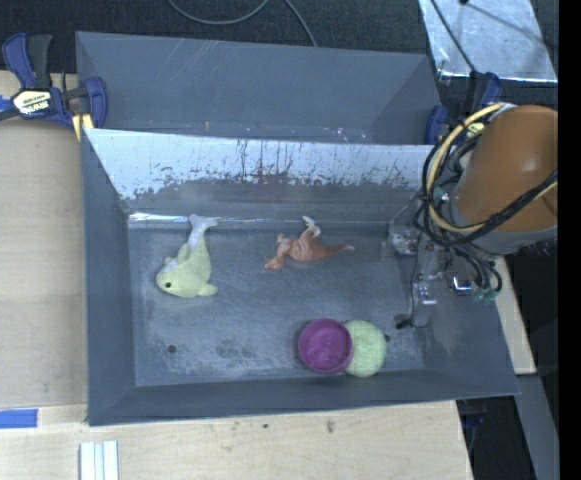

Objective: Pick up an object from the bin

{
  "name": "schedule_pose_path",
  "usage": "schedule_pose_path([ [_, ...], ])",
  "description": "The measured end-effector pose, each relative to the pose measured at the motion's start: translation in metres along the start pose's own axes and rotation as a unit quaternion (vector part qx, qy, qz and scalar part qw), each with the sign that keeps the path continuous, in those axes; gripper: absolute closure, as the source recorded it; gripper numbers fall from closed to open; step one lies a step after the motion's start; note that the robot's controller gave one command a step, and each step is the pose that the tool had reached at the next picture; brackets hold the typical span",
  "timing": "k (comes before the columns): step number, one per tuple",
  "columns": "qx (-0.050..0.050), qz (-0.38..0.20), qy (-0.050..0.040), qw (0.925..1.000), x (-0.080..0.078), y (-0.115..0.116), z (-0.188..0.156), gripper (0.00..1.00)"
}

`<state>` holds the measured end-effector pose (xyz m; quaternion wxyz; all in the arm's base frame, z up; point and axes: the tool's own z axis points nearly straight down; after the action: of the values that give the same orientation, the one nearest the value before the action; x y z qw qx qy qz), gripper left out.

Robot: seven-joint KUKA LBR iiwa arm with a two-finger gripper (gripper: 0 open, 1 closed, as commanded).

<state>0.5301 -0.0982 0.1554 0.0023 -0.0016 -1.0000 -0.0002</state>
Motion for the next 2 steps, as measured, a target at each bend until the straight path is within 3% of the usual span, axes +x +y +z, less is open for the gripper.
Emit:
schedule_pose_path([
  [1,0.001,-0.001,-0.0042,1.0000,-0.002,0.000,-0.004,0.00],
  [2,0.002,-0.125,-0.0059,0.9921,0.010,0.007,0.024,0.00],
])
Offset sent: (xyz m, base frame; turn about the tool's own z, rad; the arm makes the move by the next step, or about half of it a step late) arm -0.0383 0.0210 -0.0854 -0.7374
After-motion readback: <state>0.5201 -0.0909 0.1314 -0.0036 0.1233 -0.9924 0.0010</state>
